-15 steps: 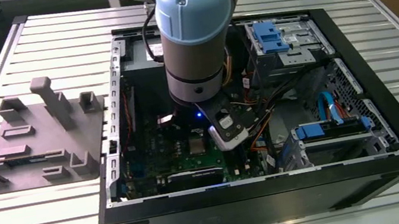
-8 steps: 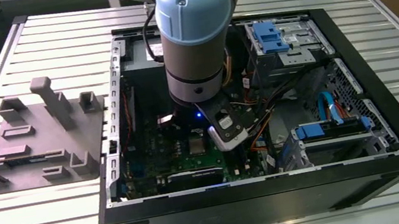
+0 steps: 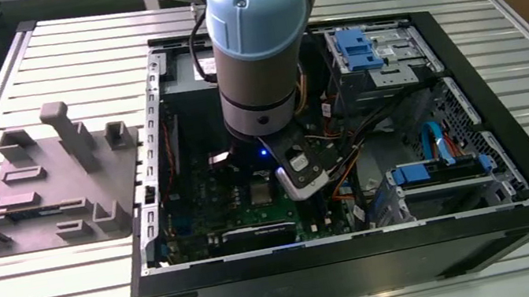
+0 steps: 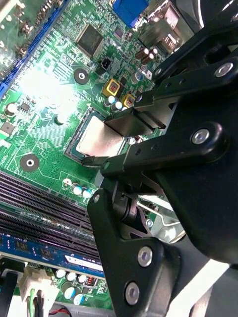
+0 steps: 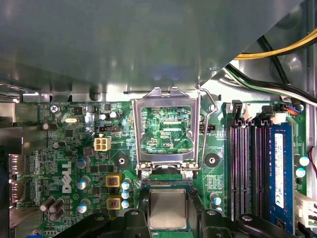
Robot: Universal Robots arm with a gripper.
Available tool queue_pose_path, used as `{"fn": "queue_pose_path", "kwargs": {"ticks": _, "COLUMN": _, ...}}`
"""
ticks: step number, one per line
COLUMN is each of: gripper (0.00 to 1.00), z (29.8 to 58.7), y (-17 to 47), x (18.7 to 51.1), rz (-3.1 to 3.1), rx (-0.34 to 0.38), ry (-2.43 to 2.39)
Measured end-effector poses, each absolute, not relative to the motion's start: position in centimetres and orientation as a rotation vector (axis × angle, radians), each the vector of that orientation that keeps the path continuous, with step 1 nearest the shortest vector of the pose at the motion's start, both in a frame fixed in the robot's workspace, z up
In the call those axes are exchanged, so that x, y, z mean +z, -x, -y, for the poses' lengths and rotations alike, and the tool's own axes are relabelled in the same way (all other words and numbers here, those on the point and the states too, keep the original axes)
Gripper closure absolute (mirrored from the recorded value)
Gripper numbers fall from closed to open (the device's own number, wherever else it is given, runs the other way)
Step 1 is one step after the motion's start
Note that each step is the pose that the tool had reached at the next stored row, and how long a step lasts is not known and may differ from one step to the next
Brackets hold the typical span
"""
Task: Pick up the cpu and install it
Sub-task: 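Place the cpu into insertion slot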
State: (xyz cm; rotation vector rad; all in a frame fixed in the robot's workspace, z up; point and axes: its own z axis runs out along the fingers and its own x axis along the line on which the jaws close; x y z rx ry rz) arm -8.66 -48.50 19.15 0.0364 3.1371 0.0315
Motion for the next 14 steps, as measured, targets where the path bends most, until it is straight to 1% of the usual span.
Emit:
{"fn": "queue_pose_path", "kwargs": {"ticks": 2, "gripper": 0.56, "z": 48.5, "y": 8.7, "x": 19.1, "rz": -3.137, "rx": 0.032, "ry": -0.037}}
{"fn": "queue_pose_path", "kwargs": {"ticks": 3, "gripper": 0.50, "z": 48.5, "y": 8.7, "x": 19.1, "rz": -3.137, "rx": 0.032, "ry": -0.037}}
{"fn": "queue_pose_path", "kwargs": {"ticks": 7, "gripper": 0.50, "z": 48.5, "y": 8.7, "x": 19.4, "rz": -3.137, "rx": 0.032, "ry": -0.037}}
{"fn": "queue_pose_path", "kwargs": {"ticks": 12, "gripper": 0.50, "z": 48.5, "y": 8.7, "x": 20.6, "rz": -3.138, "rx": 0.032, "ry": -0.037}}
{"fn": "queue_pose_path", "kwargs": {"ticks": 13, "gripper": 0.51, "z": 48.5, "y": 8.7, "x": 20.9, "rz": -3.138, "rx": 0.032, "ry": -0.037}}
{"fn": "queue_pose_path", "kwargs": {"ticks": 14, "gripper": 0.58, "z": 48.5, "y": 8.7, "x": 21.1, "rz": -3.138, "rx": 0.031, "ry": -0.037}}
